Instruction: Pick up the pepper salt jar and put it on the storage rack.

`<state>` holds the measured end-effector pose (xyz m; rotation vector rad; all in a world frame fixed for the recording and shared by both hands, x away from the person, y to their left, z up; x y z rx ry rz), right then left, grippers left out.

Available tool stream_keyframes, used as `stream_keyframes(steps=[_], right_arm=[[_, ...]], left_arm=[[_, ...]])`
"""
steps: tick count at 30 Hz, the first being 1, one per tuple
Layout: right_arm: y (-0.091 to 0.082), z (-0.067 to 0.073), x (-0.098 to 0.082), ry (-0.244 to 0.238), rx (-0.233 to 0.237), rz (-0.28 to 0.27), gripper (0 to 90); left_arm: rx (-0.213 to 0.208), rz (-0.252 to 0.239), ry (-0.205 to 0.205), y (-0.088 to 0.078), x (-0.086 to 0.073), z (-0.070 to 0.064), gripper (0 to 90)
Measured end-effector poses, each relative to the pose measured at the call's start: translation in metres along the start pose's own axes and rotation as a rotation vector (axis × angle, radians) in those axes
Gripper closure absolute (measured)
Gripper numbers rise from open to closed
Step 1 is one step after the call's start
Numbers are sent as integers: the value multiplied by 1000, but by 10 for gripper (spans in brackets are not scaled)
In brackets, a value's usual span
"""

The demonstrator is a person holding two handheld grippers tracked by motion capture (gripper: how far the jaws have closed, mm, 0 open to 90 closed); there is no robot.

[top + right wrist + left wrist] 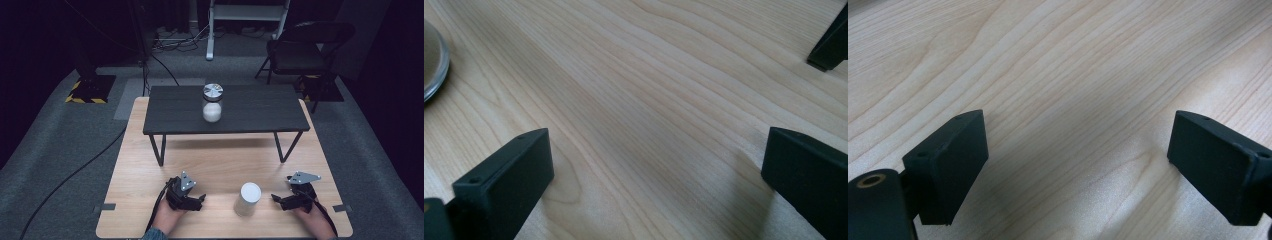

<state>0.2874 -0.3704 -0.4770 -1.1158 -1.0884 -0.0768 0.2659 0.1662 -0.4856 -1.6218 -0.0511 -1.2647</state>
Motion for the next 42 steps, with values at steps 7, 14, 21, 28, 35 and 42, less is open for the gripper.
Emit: stream_keyframes(steps=[7,14,21,28,35,42], right_arm=[[0,-1,0,-2,4,0,3],[0,-1,0,-2,4,0,4],[0,-1,0,-2,3,1,4],[0,4,4,31,-30,13,20],[-14,11,4,18,-9,-58,37],[-41,22,2,6,21,-217,37]], left_arm=[[1,1,0,1,1,0,93],[1,0,1,0,0,-1,92],[1,1,0,0,0,-1,92],[1,0,1,0,0,-1,93],[-3,0,2,1,1,-1,90],[-2,1,2,1,1,-1,88]])
Point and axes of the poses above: each handheld gripper's, and its own axes: y roughly forward along the jaws, x roughly out of its top, z roughly to its left, the point moved 2 cm from there along y, roughly forward along the jaws, and after that the axes turned 5 degrees about y, right-handed, at the moved point
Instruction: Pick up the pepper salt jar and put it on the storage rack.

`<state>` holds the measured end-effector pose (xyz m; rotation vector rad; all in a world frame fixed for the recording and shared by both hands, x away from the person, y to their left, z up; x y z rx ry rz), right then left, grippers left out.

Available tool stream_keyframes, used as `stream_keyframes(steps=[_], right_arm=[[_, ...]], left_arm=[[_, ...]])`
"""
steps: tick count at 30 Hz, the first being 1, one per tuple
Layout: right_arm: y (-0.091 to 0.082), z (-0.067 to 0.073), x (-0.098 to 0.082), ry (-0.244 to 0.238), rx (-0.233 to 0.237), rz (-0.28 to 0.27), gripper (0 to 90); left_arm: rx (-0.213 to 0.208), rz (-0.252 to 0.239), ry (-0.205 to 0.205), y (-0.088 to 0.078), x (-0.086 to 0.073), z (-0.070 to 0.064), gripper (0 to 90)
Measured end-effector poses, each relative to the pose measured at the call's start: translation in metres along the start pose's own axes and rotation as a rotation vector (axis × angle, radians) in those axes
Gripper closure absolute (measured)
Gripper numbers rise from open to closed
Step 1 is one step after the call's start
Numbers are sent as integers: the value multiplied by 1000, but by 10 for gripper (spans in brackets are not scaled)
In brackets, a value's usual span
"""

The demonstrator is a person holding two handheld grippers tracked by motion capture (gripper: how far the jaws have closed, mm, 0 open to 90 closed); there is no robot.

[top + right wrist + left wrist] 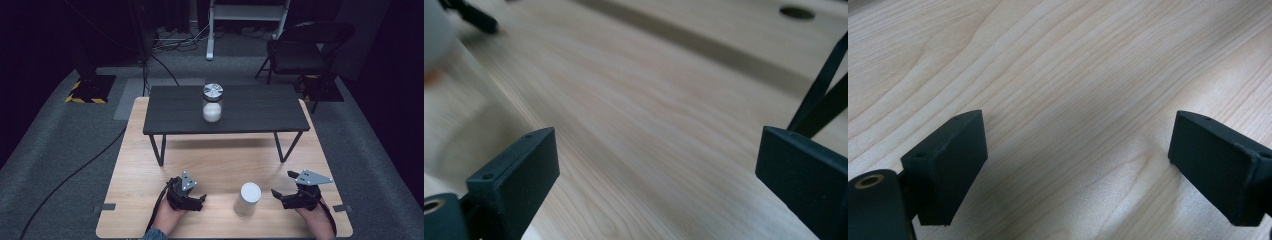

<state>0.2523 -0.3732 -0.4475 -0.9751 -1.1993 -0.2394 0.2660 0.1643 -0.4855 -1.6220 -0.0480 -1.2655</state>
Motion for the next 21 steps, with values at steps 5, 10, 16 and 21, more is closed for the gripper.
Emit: stream_keyframes(steps=[5,10,16,21], right_arm=[[-17,10,1,-25,12,-113,25],[-26,19,4,-44,30,-175,29],[-25,26,8,-45,73,-188,36],[-22,36,11,-63,119,-203,35]], left_arm=[[0,0,0,0,0,0,87],[-1,0,0,0,0,0,86],[-1,0,0,0,0,0,86],[-1,0,0,0,0,0,86]])
Point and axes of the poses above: each handheld gripper's, and its own axes: y roughly forward along the jaws, x roughly out of its top, z roughly to its left, the point moved 2 cm from there along y, roughly forward along the jaws, and after that the axes turned 5 degrees about y, right-handed, at the moved point
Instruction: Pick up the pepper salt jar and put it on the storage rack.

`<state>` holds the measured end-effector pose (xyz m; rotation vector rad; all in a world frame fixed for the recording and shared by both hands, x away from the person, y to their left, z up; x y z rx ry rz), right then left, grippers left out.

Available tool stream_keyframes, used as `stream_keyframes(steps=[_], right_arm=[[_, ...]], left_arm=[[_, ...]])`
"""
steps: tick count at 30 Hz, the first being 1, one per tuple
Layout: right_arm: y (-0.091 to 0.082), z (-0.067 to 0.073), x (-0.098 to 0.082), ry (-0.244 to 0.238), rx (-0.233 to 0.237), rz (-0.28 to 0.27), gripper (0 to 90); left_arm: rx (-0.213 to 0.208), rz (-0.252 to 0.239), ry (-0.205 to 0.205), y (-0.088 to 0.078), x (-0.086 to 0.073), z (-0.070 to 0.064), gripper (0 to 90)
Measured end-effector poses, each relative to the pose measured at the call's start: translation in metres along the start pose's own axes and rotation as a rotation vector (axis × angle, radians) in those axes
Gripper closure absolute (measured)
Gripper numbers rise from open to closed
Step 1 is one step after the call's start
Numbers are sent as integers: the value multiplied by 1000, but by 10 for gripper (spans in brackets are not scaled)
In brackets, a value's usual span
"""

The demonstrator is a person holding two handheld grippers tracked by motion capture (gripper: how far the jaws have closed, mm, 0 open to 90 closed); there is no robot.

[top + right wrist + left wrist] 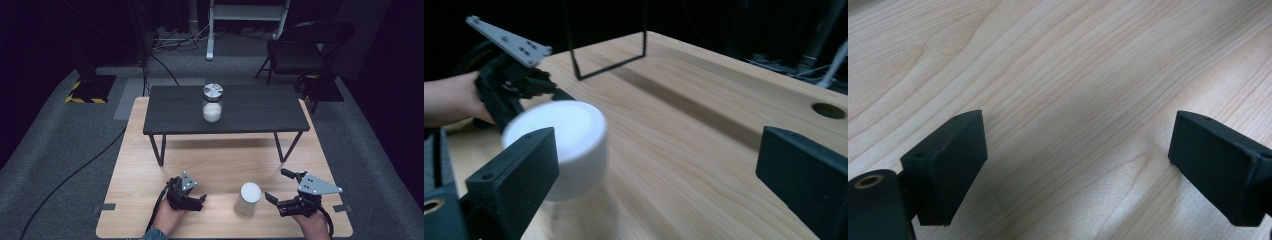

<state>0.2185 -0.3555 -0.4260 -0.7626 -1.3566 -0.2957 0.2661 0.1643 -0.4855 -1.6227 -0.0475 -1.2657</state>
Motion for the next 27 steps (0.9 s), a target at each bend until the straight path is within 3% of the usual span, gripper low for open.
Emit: stream_keyframes(steps=[11,16,23,27], right_arm=[[19,18,4,-1,101,3,35],[29,20,1,24,170,-20,34],[39,24,-7,14,137,9,38],[46,28,-14,-16,103,27,86]], left_arm=[[0,0,1,0,0,0,86],[0,0,1,0,0,0,85],[0,0,1,0,0,0,85],[0,0,1,0,0,0,85]])
Point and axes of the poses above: each handheld gripper's, and its own axes: y roughly forward along the jaws, x roughly out of its top, z roughly to its left, the point moved 2 cm from there along y, roughly forward along the jaws, and after that the axes turned 5 degrees about y, right-handed, at the moved point
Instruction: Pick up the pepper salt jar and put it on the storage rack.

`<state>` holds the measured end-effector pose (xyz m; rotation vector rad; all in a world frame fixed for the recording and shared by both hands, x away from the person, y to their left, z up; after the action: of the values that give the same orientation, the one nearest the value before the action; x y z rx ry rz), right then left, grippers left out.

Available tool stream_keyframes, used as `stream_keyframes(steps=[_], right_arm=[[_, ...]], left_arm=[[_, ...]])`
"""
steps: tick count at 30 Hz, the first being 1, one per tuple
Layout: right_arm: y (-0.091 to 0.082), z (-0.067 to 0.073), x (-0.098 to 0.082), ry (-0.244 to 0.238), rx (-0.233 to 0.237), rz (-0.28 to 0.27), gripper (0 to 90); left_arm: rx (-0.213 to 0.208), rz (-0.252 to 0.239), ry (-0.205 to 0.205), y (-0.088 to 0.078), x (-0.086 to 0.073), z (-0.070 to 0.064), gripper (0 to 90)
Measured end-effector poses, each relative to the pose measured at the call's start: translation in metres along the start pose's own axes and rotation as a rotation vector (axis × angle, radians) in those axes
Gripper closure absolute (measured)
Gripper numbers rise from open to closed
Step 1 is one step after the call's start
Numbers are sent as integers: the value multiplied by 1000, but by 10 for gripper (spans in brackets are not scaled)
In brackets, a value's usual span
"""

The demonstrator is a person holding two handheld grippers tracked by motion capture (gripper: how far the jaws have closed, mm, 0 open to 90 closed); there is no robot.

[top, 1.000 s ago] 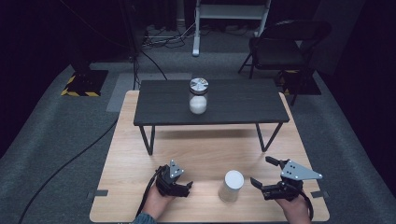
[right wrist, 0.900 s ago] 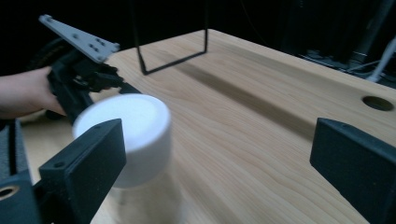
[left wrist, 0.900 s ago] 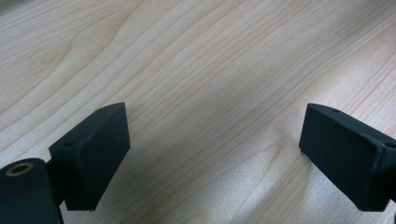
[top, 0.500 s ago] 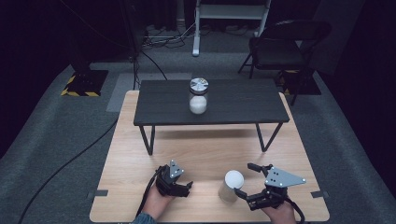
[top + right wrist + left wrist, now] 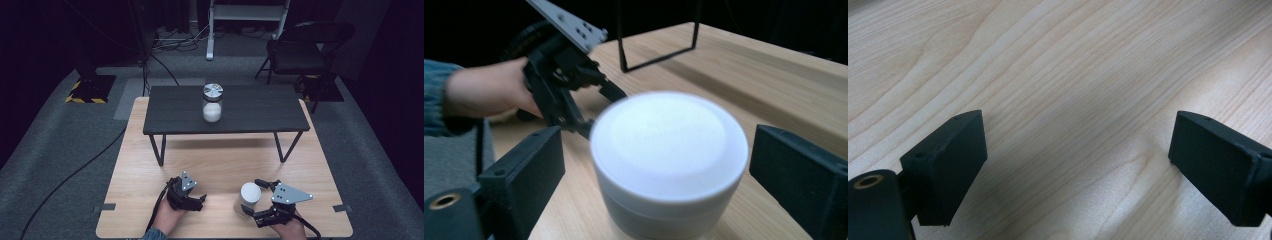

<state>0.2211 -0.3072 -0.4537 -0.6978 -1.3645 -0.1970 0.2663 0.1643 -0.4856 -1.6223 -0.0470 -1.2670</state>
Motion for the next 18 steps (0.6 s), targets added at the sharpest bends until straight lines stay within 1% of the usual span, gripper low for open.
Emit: stream_keyframes(steps=[3,5,6,8,10,12,18], right_arm=[[5,0,-4,6,-14,18,137],[7,-3,-7,11,-8,21,213],[7,-4,-9,12,-3,23,236],[9,-5,-11,6,1,29,286],[9,-4,-13,-5,-1,22,331],[8,-1,-13,-16,-8,21,335],[8,-2,-10,-15,-7,28,338]], left_arm=[[0,0,0,0,0,0,85],[0,0,0,0,0,0,85],[0,0,0,0,0,0,85],[-1,1,2,0,0,0,85],[-1,1,2,0,0,0,85],[-1,1,2,0,0,0,85],[-1,1,2,0,0,0,85]])
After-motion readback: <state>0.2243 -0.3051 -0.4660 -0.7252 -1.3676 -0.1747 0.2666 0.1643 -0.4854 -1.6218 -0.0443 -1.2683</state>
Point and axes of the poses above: each handheld gripper's, and its own axes: y roughly forward along the jaws, x roughly out of its top, z roughly to its left, the point moved 2 cm from there along y, roughly forward along the jaws, and after that the axes turned 5 degrees about y, right-handed, at the moved point
